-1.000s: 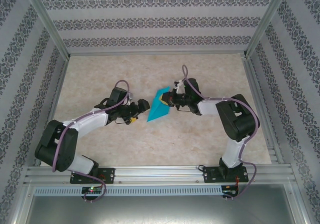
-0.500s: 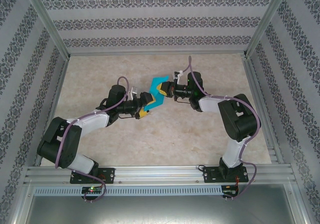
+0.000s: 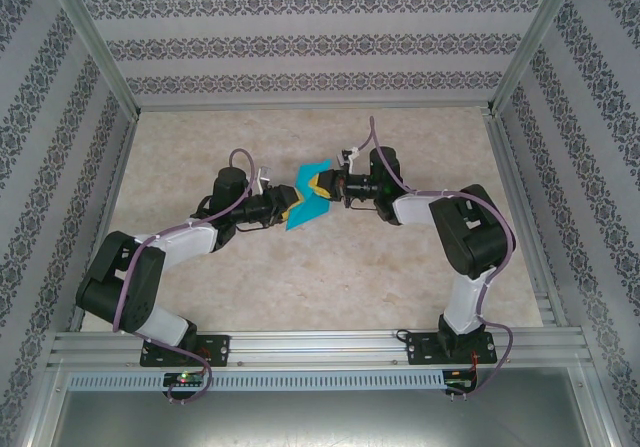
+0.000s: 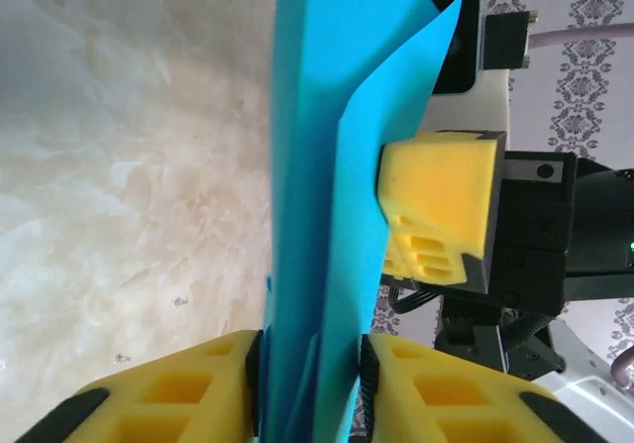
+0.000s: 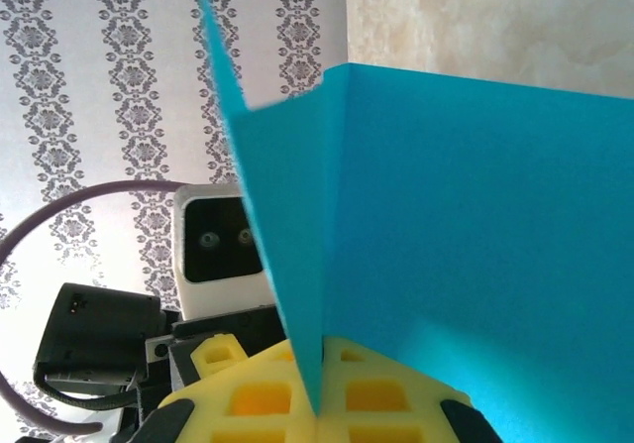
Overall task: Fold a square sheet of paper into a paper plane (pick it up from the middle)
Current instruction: Turn over the paper at the center of the table.
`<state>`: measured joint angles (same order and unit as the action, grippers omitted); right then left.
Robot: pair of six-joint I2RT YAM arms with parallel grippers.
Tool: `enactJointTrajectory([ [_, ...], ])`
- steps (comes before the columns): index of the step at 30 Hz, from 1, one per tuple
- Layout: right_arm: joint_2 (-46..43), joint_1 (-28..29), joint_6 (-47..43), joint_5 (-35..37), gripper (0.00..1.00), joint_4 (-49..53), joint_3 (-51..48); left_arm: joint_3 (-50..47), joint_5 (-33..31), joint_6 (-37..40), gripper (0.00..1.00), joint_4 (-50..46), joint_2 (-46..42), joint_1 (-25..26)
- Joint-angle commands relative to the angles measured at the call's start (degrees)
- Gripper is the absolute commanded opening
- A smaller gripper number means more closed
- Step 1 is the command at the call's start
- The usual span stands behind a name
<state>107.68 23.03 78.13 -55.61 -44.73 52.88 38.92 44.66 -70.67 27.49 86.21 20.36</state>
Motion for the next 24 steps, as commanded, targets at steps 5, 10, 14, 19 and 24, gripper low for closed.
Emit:
enactJointTrajectory([
  [5,-1.9,-0.7,-7.7,-1.1,0.26,11.7,2.6,1.6,-2.7,8.5,0.16,-10.1,-2.6,-0.8],
  [10,-9.2,-1.7,-29.2,10.1,0.45,42.7,6.8,10.5,-13.7,25.9,0.11,-38.3,-5.7,-0.7],
  [14,-14.8,-1.7,-39.6,23.9,0.59,56.2,8.3,20.3,-33.4,36.9,0.09,-62.4,-5.5,0.7],
  [19,-19.2,-1.2,-43.0,34.9,0.67,60.3,6.8,29.9,-55.2,39.7,0.09,-78.9,-1.0,5.9],
  [24,-21.3,0.8,-43.8,45.7,0.69,63.6,6.3,38.3,-73.7,37.1,0.08,-89.2,8.7,12.5],
])
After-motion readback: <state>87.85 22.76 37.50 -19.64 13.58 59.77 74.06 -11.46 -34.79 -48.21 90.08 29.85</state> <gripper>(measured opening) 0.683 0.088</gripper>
